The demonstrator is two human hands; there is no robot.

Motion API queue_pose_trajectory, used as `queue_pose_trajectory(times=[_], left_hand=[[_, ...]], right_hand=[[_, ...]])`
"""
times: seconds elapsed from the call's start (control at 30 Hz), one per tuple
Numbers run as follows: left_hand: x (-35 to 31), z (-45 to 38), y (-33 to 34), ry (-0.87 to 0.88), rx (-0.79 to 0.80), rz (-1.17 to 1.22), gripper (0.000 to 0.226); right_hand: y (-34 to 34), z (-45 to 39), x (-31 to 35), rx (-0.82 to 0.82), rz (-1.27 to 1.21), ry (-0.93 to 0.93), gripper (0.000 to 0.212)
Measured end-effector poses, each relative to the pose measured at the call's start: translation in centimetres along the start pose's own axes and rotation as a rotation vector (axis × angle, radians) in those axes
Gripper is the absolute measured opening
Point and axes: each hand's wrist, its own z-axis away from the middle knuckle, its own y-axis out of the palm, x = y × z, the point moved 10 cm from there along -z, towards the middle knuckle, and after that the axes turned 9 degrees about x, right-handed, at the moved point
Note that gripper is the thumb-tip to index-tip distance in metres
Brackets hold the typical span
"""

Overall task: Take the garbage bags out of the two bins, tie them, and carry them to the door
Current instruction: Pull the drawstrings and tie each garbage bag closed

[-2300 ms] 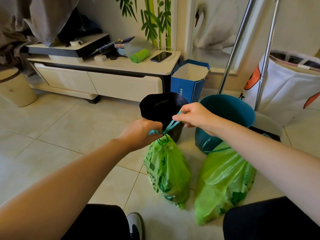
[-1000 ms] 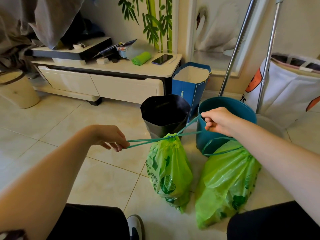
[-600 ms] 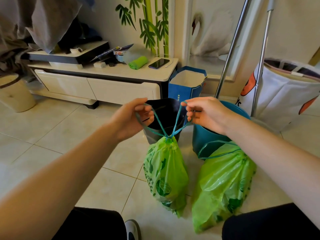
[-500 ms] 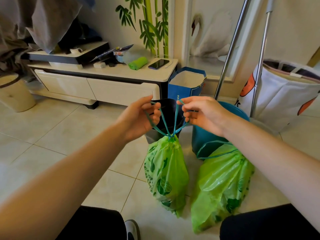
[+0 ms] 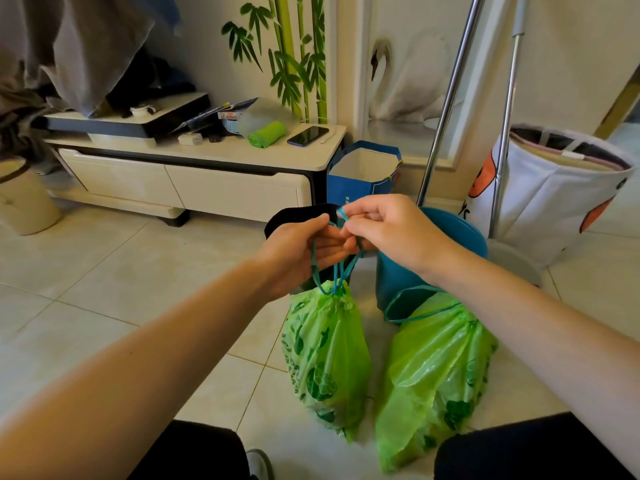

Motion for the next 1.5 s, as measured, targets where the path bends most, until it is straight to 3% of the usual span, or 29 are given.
queue_pose_trajectory(times=[0.1, 0.23, 0.33, 0.43, 0.57, 0.83, 0.97, 1.03, 1.1, 1.17, 1.27, 1.4, 1.5], left_hand=[[0.4, -0.1, 0.3, -0.017, 0.004, 0.022, 0.044], [0.6, -0.2, 0.7, -0.039, 0.050, 0.121, 0.042], [0.5, -0.7, -0.4, -0.035, -0.018, 0.153, 0.038], [0.3, -1.3, -1.3, -0.016, -0.103, 0.278, 0.034], [0.1, -2.5, -1.0, 0.002, -0.081, 0.312, 0.033], [1.4, -4.5, 1.9, -0.064, 0.021, 0.121, 0.024], [2.0, -5.0, 3.1, -0.090, 0.028, 0.056, 0.018], [2.3, -5.1, 3.5, -0.105, 0.031, 0.028, 0.017], [2.5, -5.1, 3.8, -0.113, 0.030, 0.001, 0.017], [2.6, -5.0, 3.8, -0.112, 0.029, -0.014, 0.017], [2.5, -4.8, 3.4, -0.107, 0.034, -0.012, 0.016], [2.3, -4.7, 2.8, -0.098, 0.035, -0.015, 0.015], [2.2, -4.7, 2.6, -0.098, 0.032, -0.023, 0.015]], right_hand=[[0.2, 0.1, 0.3, 0.011, 0.017, 0.005, 0.030], [2.5, 0.7, 1.1, 0.142, 0.182, -0.030, 0.022], [3.4, 1.0, 0.8, 0.187, 0.241, -0.010, 0.031], [2.7, 1.3, 0.1, 0.195, 0.309, 0.009, 0.026], [-0.1, 1.5, -3.0, 0.209, 0.209, 0.110, 0.019], [-13.5, 5.4, -14.4, -0.078, 0.469, 0.487, 0.018], [-17.8, 9.8, -19.5, -0.233, 0.507, 0.791, 0.030], [-17.8, 12.7, -22.0, -0.290, 0.336, 1.009, 0.045], [-15.4, 15.1, -24.1, -0.292, -0.071, 1.190, 0.063], [-13.1, 15.1, -24.9, -0.291, -0.437, 1.182, 0.060], [-13.1, 13.9, -24.7, -0.397, -0.618, 1.084, 0.017], [-14.1, 12.7, -24.4, -0.505, -0.576, 0.990, 0.011], [-15.8, 10.6, -21.9, -0.543, -0.231, 0.808, 0.014]])
